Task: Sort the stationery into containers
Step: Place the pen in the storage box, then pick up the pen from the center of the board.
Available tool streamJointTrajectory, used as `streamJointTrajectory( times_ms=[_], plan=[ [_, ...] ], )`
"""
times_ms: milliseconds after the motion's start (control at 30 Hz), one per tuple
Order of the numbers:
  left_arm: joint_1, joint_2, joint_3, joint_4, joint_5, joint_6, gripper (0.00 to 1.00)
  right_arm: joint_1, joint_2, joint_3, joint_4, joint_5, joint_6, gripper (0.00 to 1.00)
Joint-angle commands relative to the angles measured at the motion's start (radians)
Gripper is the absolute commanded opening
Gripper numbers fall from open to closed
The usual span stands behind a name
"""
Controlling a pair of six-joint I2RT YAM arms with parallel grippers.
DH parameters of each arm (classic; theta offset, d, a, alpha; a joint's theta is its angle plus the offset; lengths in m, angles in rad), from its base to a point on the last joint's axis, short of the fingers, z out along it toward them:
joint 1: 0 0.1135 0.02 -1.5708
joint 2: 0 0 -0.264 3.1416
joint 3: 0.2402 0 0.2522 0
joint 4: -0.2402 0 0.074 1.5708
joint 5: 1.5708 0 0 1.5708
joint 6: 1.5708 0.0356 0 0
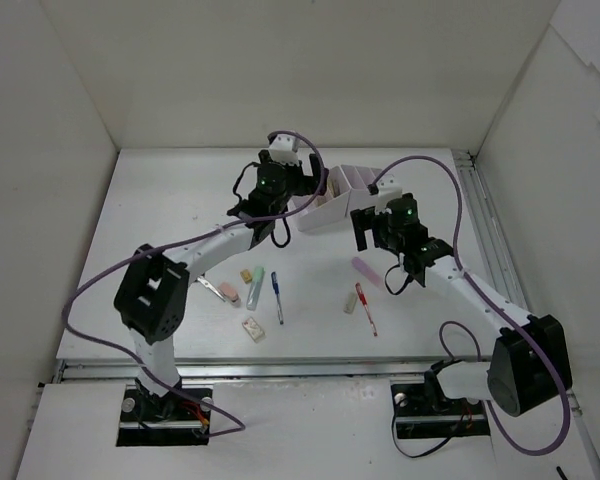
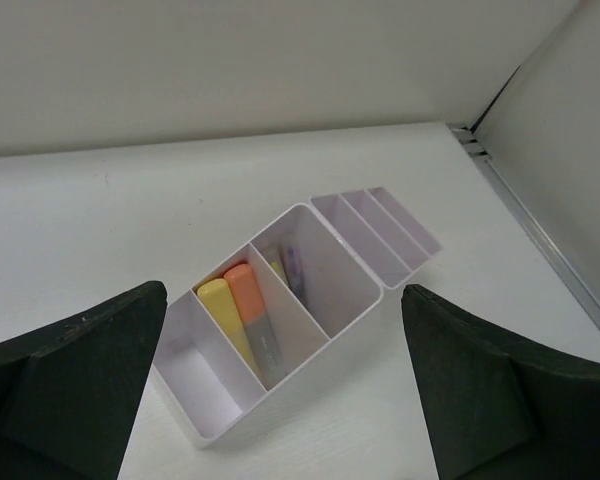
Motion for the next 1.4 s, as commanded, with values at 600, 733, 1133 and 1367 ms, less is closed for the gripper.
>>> streamJointTrajectory(
  times_ms=[600, 733, 1133, 1367],
  plan=[
    [0.099, -0.856, -0.505, -0.681, -0.23, -0.034, 0.99, 0.019, 0.423, 0.22, -0.306, -0.062, -0.058, 0.92],
    [0.121, -0.897, -0.518, -0.725, -0.285, -0.09, 0.99, 0.021, 0.475, 0.244, -0.365, -0.093, -0.061, 0.76],
    [0.15, -0.889, -0.475, -0.731, -0.318, -0.068, 0.99, 0.021, 0.483, 0.256, -0.386, -0.14, -0.088, 0.03],
    [0.168, -0.866, -0.498, -0.709, -0.273, -0.073, 1.0, 0.039, 0.26, 0.236, -0.262, -0.272, -0.149, 0.0]
  ],
)
